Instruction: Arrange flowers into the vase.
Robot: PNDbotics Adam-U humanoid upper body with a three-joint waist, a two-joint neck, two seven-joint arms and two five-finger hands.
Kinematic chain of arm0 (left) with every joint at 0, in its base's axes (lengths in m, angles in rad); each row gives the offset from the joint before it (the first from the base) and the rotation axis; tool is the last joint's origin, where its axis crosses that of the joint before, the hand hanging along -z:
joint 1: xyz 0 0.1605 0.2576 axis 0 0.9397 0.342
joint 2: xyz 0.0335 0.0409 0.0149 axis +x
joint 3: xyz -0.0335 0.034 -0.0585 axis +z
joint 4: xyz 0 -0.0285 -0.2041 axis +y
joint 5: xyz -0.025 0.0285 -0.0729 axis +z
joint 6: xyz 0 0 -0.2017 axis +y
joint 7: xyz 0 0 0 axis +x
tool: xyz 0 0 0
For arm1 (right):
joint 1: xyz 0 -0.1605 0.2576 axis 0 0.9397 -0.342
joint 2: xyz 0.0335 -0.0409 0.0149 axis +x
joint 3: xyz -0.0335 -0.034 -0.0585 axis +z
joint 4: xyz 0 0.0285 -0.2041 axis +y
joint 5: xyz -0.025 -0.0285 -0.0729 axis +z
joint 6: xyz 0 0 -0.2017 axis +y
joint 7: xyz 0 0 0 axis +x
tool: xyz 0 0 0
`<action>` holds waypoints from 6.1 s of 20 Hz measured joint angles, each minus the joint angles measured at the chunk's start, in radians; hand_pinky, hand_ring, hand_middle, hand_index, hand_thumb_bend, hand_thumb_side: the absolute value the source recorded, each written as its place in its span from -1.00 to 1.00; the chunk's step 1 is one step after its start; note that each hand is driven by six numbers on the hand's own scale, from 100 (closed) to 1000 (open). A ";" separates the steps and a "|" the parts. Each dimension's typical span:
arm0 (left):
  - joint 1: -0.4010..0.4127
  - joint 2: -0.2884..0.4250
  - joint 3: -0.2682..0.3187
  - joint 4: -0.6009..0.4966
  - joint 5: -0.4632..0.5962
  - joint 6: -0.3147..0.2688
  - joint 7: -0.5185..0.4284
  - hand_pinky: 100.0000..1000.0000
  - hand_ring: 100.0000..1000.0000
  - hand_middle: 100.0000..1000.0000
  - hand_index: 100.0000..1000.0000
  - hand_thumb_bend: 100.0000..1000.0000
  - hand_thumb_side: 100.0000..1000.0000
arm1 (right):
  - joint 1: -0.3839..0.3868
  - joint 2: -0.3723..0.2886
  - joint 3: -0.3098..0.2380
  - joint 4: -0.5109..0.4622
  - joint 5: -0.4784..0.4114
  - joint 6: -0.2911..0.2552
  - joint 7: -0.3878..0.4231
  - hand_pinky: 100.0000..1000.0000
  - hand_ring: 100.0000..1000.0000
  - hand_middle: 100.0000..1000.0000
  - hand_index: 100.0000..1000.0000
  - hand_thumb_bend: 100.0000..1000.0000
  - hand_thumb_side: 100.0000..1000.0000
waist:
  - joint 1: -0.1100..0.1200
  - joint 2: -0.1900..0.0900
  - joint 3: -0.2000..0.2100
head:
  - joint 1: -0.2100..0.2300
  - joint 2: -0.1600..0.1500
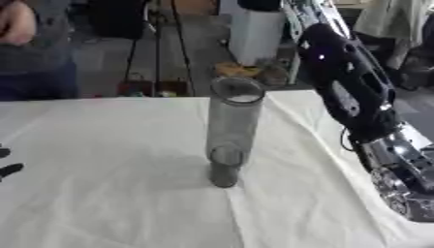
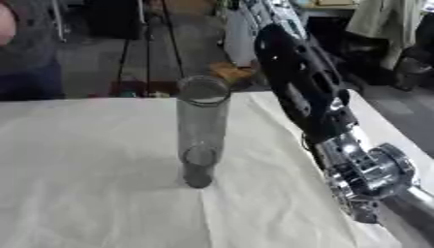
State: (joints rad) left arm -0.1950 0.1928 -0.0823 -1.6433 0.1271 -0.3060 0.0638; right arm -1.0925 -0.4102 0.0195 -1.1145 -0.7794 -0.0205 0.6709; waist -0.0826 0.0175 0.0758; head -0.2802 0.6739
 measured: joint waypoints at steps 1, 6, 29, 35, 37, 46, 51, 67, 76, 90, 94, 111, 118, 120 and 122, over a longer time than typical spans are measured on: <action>0.000 0.000 0.000 0.000 0.000 0.000 0.000 0.34 0.86 0.22 0.54 0.93 0.52 | 0.001 0.000 -0.002 -0.001 -0.001 -0.001 -0.005 -1.00 -1.00 -1.00 -0.60 -1.00 0.40 | 0.001 0.000 0.000 | 0.000 0.000; 0.000 0.000 0.000 0.000 0.000 0.000 0.000 0.34 0.86 0.22 0.54 0.93 0.52 | 0.001 0.000 -0.008 -0.007 -0.001 -0.014 -0.019 -1.00 -1.00 -1.00 -0.39 -1.00 0.20 | 0.002 0.000 0.002 | -0.003 0.000; -0.001 0.000 0.000 0.000 0.000 0.000 0.000 0.34 0.86 0.22 0.54 0.92 0.52 | 0.001 -0.027 -0.011 -0.020 0.054 -0.224 0.037 -1.00 -1.00 -0.63 0.04 -1.00 -0.41 | -0.001 0.000 -0.002 | -0.004 -0.003; -0.001 0.000 0.000 0.000 0.000 0.000 0.000 0.35 0.87 0.22 0.54 0.92 0.52 | 0.001 -0.036 -0.006 -0.018 0.070 -0.301 0.050 -1.00 -1.00 -0.60 0.03 -1.00 -0.32 | -0.004 0.000 -0.008 | -0.004 -0.003; -0.001 0.000 0.000 0.000 0.000 0.000 0.000 0.35 0.87 0.22 0.54 0.92 0.51 | 0.001 -0.042 -0.004 -0.017 0.075 -0.318 0.052 -1.00 -1.00 -0.60 0.03 -1.00 -0.31 | -0.005 0.000 -0.008 | -0.004 -0.003; 0.003 0.000 0.001 0.000 0.000 -0.001 0.001 0.35 0.87 0.22 0.54 0.92 0.51 | 0.000 -0.088 0.025 0.027 0.106 -0.393 0.071 -1.00 -1.00 -0.60 0.00 -1.00 -0.42 | -0.018 -0.004 -0.016 | 0.000 -0.003; 0.006 0.000 0.001 0.000 0.000 -0.001 0.002 0.35 0.87 0.22 0.54 0.92 0.51 | 0.001 -0.127 0.037 0.075 0.110 -0.408 0.055 -1.00 -1.00 -0.61 -0.01 -1.00 -0.44 | -0.019 -0.005 -0.021 | 0.005 -0.002; 0.015 0.004 0.005 0.007 -0.005 -0.004 0.005 0.35 0.87 0.22 0.54 0.92 0.51 | 0.039 -0.282 0.133 0.093 0.120 -0.502 -0.038 -1.00 -1.00 -0.85 -0.27 -1.00 -0.70 | -0.046 -0.010 -0.030 | 0.016 0.002; 0.019 0.011 0.007 0.010 -0.006 -0.005 0.005 0.35 0.88 0.23 0.54 0.91 0.51 | 0.084 -0.349 0.189 0.024 0.156 -0.554 -0.090 -1.00 -1.00 -1.00 -0.38 -1.00 -0.78 | -0.056 -0.011 -0.034 | 0.022 0.010; 0.019 0.011 0.007 0.012 -0.006 -0.005 0.004 0.35 0.88 0.23 0.54 0.91 0.51 | 0.091 -0.353 0.188 -0.044 0.171 -0.555 -0.091 -1.00 -0.90 -1.00 -0.96 -1.00 0.28 | -0.057 -0.006 -0.034 | 0.022 0.010; 0.019 0.011 0.007 0.012 -0.006 -0.005 0.004 0.35 0.88 0.23 0.54 0.91 0.51 | 0.091 -0.357 0.171 -0.037 0.164 -0.555 -0.091 -1.00 -0.89 -1.00 -1.00 -1.00 0.50 | -0.057 -0.006 -0.034 | 0.022 0.010; 0.020 0.019 0.007 0.012 -0.006 -0.006 0.003 0.35 0.88 0.23 0.54 0.90 0.51 | 0.079 -0.351 0.256 -0.022 0.163 -0.555 -0.091 -1.00 -0.46 -0.56 -0.98 -1.00 1.00 | -0.060 -0.011 -0.028 | 0.020 0.011; 0.020 0.019 0.007 0.013 -0.006 -0.006 0.002 0.35 0.88 0.23 0.54 0.90 0.51 | 0.080 -0.351 0.294 -0.032 0.168 -0.555 -0.091 -1.00 -0.09 -0.16 -0.92 -1.00 1.00 | -0.063 -0.012 -0.028 | 0.017 0.012; 0.020 0.019 0.007 0.013 -0.006 -0.006 0.002 0.35 0.88 0.23 0.54 0.90 0.51 | 0.081 -0.351 0.302 -0.041 0.172 -0.555 -0.091 -1.00 -0.09 -0.16 -0.92 -1.00 1.00 | -0.064 -0.012 -0.028 | 0.017 0.012; 0.020 0.019 0.007 0.013 -0.006 -0.007 0.002 0.35 0.88 0.23 0.54 0.90 0.51 | 0.081 -0.351 0.307 -0.050 0.174 -0.555 -0.091 -1.00 -0.09 -0.16 -0.92 -1.00 1.00 | -0.064 -0.012 -0.028 | 0.016 0.012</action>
State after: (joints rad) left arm -0.1748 0.2115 -0.0757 -1.6306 0.1211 -0.3125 0.0662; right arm -1.0111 -0.7609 0.3266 -1.1649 -0.6057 -0.5759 0.5795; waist -0.1462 0.0060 0.0481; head -0.2642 0.6858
